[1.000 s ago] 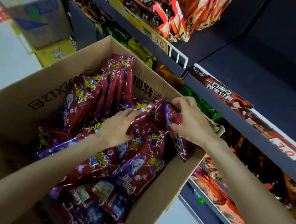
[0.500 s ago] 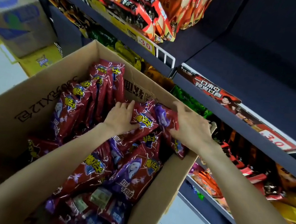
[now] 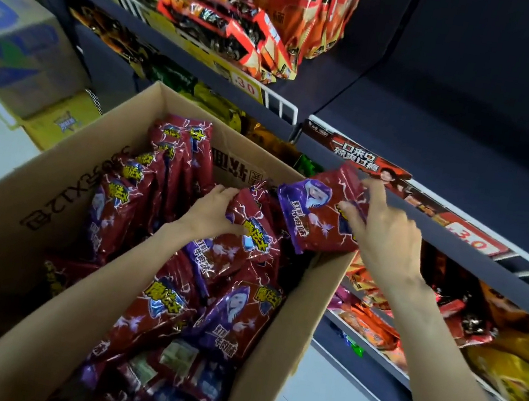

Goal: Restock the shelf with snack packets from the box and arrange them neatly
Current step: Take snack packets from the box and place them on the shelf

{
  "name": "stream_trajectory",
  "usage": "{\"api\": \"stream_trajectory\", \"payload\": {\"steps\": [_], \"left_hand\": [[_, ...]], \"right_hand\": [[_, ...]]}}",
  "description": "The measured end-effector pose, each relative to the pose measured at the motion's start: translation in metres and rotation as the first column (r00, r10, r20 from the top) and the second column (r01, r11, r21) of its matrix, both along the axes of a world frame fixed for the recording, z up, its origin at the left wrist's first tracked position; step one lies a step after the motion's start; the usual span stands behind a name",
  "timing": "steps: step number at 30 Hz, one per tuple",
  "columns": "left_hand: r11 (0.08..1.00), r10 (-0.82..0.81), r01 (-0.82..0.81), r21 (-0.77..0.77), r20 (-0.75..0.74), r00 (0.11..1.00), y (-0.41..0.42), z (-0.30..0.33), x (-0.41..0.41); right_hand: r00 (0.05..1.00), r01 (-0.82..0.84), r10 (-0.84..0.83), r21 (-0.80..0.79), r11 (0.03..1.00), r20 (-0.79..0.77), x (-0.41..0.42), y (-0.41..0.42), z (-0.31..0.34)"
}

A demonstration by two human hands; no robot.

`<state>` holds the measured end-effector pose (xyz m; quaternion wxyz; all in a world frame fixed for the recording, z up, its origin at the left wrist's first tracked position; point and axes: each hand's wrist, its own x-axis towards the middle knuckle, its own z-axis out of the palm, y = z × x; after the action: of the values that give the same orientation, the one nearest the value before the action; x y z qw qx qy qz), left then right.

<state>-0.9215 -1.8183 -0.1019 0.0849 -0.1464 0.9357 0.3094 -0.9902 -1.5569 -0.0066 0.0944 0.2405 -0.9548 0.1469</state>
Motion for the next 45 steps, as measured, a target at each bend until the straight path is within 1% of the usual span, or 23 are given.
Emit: {"api": "stream_trajectory", "payload": {"steps": [1, 3, 4, 6, 8, 10, 12, 14, 15, 16, 18, 20, 23, 25, 26, 28, 30, 32, 36, 38, 40, 42, 45], "left_hand": [[0.999, -0.013, 0.015, 0.038, -0.041, 0.999, -0.001, 0.005, 0.003], [0.995, -0.031, 0.039, 0.090, -0.093, 0.995, -0.002, 0.019, 0.011], [0.993, -0.033, 0.044, 0.105, -0.110, 0.993, -0.001, 0.027, 0.016], [0.995, -0.019, 0.037, 0.097, -0.186, 0.982, 0.005, 0.047, 0.024], [0.999, 0.014, 0.000, 0.047, -0.316, 0.949, 0.011, 0.068, 0.030], [0.999, 0.023, -0.036, -0.023, -0.436, 0.900, 0.021, 0.094, 0.033], [0.988, -0.046, -0.041, -0.147, -0.546, 0.837, 0.039, 0.125, 0.035], [0.941, -0.176, -0.063, -0.333, -0.639, 0.748, 0.060, 0.156, 0.036], [0.911, -0.229, -0.088, -0.404, -0.670, 0.706, 0.074, 0.171, 0.035], [0.890, -0.263, -0.112, -0.443, -0.696, 0.668, 0.088, 0.185, 0.033], [0.875, -0.311, -0.126, -0.467, -0.742, 0.594, 0.118, 0.205, 0.026], [0.886, -0.332, -0.110, -0.451, -0.781, 0.529, 0.148, 0.217, 0.014], [0.923, -0.323, -0.043, -0.382, -0.830, 0.455, 0.196, 0.230, -0.011], [0.940, -0.313, 0.005, -0.342, -0.854, 0.417, 0.233, 0.237, -0.028], [0.947, -0.297, 0.016, -0.320, -0.858, 0.419, 0.252, 0.241, -0.035], [0.969, -0.232, 0.032, -0.244, -0.865, 0.445, 0.291, 0.246, -0.050], [0.985, -0.172, 0.079, -0.153, -0.855, 0.490, 0.329, 0.248, -0.066], [0.986, -0.159, 0.131, -0.106, -0.844, 0.512, 0.363, 0.246, -0.084], [0.978, -0.180, 0.183, -0.099, -0.844, 0.506, 0.417, 0.235, -0.124], [0.973, -0.214, 0.184, -0.140, -0.846, 0.488, 0.439, 0.228, -0.145], [0.961, -0.268, 0.187, -0.204, -0.851, 0.451, 0.460, 0.221, -0.166], [0.944, -0.317, 0.227, -0.241, -0.856, 0.409, 0.483, 0.216, -0.184], [0.893, -0.408, 0.320, -0.316, -0.869, 0.279, 0.521, 0.207, -0.205]], "right_hand": [[0.998, -0.021, 0.021, -0.018, 1.000, 0.052, -0.001, 0.005, 0.000], [0.980, -0.029, 0.052, -0.120, 0.992, 0.192, -0.002, 0.013, 0.000], [0.971, -0.015, 0.057, -0.177, 0.984, 0.233, -0.002, 0.016, 0.001], [0.972, 0.017, 0.049, -0.276, 0.961, 0.230, 0.002, 0.021, 0.004], [0.979, 0.034, 0.043, -0.370, 0.928, 0.199, 0.005, 0.027, 0.012], [0.984, 0.028, 0.053, -0.435, 0.900, 0.172, 0.008, 0.038, 0.027], [0.985, 0.020, 0.068, -0.495, 0.868, 0.158, 0.011, 0.056, 0.045], [0.973, 0.049, 0.100, -0.607, 0.793, 0.209, 0.012, 0.078, 0.062], [0.964, 0.071, 0.126, -0.682, 0.728, 0.234, 0.012, 0.091, 0.069], [0.959, 0.099, 0.137, -0.746, 0.659, 0.247, 0.011, 0.106, 0.075], [0.971, 0.136, 0.085, -0.814, 0.565, 0.222, 0.011, 0.137, 0.088], [0.988, 0.137, -0.011, -0.838, 0.529, 0.155, 0.010, 0.171, 0.099], [0.992, 0.127, -0.076, -0.882, 0.454, 0.104, 0.012, 0.227, 0.115], [0.990, 0.113, -0.127, -0.873, 0.474, 0.059, 0.013, 0.265, 0.125], [0.988, 0.104, -0.153, -0.861, 0.497, 0.031, 0.014, 0.284, 0.129], [0.975, 0.101, -0.218, -0.817, 0.568, -0.031, 0.013, 0.322, 0.136], [0.954, 0.125, -0.287, -0.757, 0.641, -0.085, 0.011, 0.357, 0.140], [0.930, 0.178, -0.348, -0.683, 0.708, -0.118, 0.006, 0.390, 0.140], [0.892, 0.254, -0.393, -0.470, 0.845, -0.225, -0.008, 0.439, 0.130], [0.876, 0.300, -0.400, -0.345, 0.889, -0.269, -0.016, 0.455, 0.122], [0.895, 0.313, -0.376, -0.264, 0.912, -0.240, -0.025, 0.467, 0.113], [0.935, 0.292, -0.325, -0.213, 0.932, -0.139, -0.030, 0.479, 0.105], [0.943, 0.334, -0.333, -0.105, 0.937, 0.022, -0.031, 0.495, 0.094]]}}
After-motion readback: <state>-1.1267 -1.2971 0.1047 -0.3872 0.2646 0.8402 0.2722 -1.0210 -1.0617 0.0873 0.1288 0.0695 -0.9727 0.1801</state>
